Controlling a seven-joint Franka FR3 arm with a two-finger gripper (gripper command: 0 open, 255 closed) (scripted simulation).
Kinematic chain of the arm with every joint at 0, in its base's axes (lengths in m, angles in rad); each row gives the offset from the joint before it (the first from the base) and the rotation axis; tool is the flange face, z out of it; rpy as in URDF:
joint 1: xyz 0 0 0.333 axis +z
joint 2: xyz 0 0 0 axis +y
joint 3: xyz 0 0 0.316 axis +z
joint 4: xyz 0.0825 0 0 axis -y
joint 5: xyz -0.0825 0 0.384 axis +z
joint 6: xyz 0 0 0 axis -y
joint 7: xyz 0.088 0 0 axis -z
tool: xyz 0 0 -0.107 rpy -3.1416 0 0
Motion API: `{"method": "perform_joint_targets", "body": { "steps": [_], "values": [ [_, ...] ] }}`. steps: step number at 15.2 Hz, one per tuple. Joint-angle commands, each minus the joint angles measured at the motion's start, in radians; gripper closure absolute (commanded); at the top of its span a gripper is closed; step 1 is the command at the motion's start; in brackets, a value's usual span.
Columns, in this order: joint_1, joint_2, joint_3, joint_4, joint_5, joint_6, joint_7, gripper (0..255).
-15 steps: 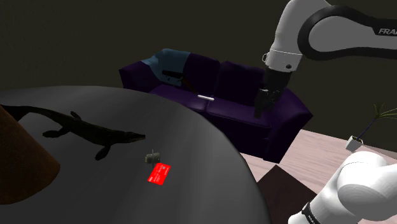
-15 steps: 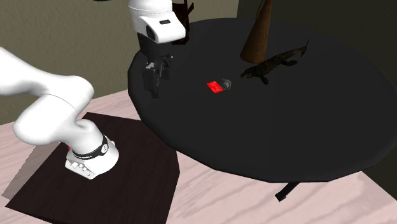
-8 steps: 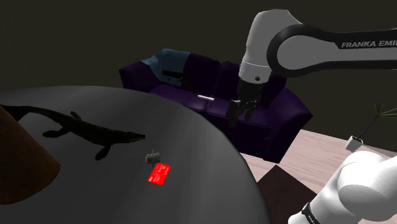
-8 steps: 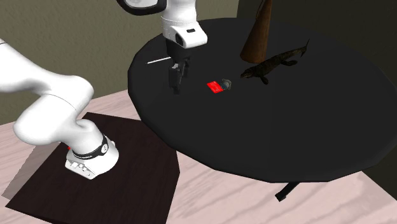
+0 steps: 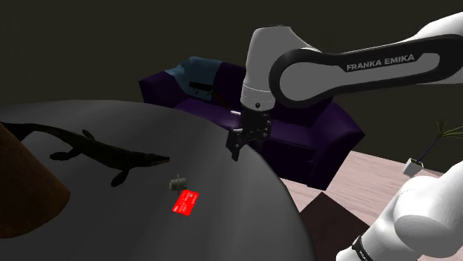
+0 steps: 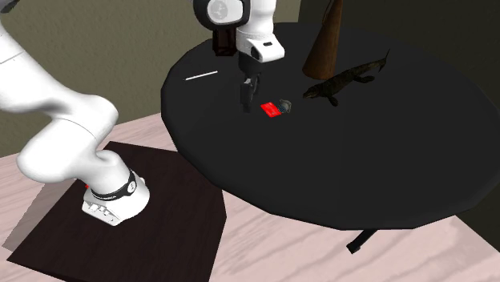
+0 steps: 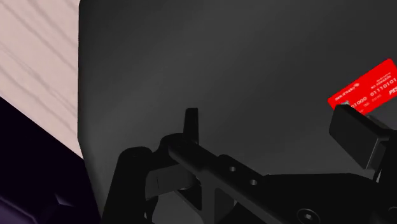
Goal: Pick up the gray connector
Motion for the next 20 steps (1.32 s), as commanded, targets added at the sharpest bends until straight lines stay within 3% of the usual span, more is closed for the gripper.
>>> {"method": "perform_joint_targets", "body": {
  "steps": [1,8,16,20],
  "values": [
    [-0.002,0.078,0.035,0.037,-0.025,0.040,0.061,0],
    [0.033,0.374,0.111,0.231,-0.184,0.106,0.291,0],
    [0.172,0.710,0.084,0.537,-0.369,0.086,0.493,0],
    [0.177,0.731,0.076,0.512,-0.383,0.129,0.502,0]
  ]
}}
